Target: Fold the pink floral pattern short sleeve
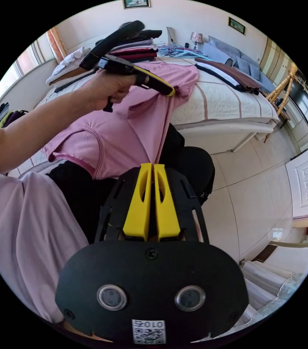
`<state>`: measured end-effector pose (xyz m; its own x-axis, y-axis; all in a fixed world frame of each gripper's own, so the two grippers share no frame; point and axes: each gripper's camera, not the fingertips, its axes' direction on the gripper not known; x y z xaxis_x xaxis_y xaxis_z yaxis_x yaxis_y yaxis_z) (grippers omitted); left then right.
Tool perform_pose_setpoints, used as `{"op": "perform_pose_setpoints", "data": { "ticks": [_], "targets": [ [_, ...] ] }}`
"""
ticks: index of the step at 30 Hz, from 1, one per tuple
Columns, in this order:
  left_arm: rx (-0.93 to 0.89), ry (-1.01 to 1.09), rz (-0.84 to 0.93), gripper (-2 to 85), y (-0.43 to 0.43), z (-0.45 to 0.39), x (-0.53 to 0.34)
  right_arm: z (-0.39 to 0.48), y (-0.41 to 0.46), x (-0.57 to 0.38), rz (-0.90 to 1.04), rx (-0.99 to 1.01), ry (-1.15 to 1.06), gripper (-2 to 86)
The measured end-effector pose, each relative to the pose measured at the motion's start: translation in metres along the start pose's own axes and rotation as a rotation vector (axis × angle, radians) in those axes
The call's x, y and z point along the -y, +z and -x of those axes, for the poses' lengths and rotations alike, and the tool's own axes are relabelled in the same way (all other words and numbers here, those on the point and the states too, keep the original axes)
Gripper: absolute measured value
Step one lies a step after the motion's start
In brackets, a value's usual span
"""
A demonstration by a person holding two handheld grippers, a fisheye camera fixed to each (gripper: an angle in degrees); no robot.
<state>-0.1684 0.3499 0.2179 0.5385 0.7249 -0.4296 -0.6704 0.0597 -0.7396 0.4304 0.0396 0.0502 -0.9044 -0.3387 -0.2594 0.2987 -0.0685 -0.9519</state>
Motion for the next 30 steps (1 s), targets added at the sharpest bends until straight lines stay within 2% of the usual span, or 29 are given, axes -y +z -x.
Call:
{"op": "perform_pose_setpoints", "data": {
  "ticks": [7,11,14,16,20,26,30],
  "targets": [
    [-0.197,-0.065,0.09,4.1,0.022,0.033,-0.011,0.017,0.016,0.003,0.076,-0.015,-0.018,3.8],
    [-0.155,-0.055,0.033,6.0,-0.014,0.036,-0.023,0.034,0.016,0.004,0.122,-0.062,-0.05,6.3],
    [-0.12,-0.014,-0.021,6.6,-0.053,0.032,-0.047,0.034,0.004,-0.006,0.08,-0.045,-0.021,6.9],
    [-0.118,0.09,-0.004,6.4,-0.067,0.01,-0.066,0.033,0.0,-0.009,0.04,-0.018,0.004,6.9],
    [-0.072,0.175,0.022,4.8,-0.063,-0.02,-0.081,0.037,0.017,0.0,0.049,-0.022,0.021,5.6],
    [-0.015,0.134,0.062,0.8,-0.045,-0.025,-0.081,0.056,0.017,0.004,0.058,-0.056,-0.009,2.6],
    [-0.052,0.113,0.118,1.2,-0.037,-0.02,-0.083,0.061,0.019,0.003,0.072,-0.054,-0.021,2.9]
  ]
}}
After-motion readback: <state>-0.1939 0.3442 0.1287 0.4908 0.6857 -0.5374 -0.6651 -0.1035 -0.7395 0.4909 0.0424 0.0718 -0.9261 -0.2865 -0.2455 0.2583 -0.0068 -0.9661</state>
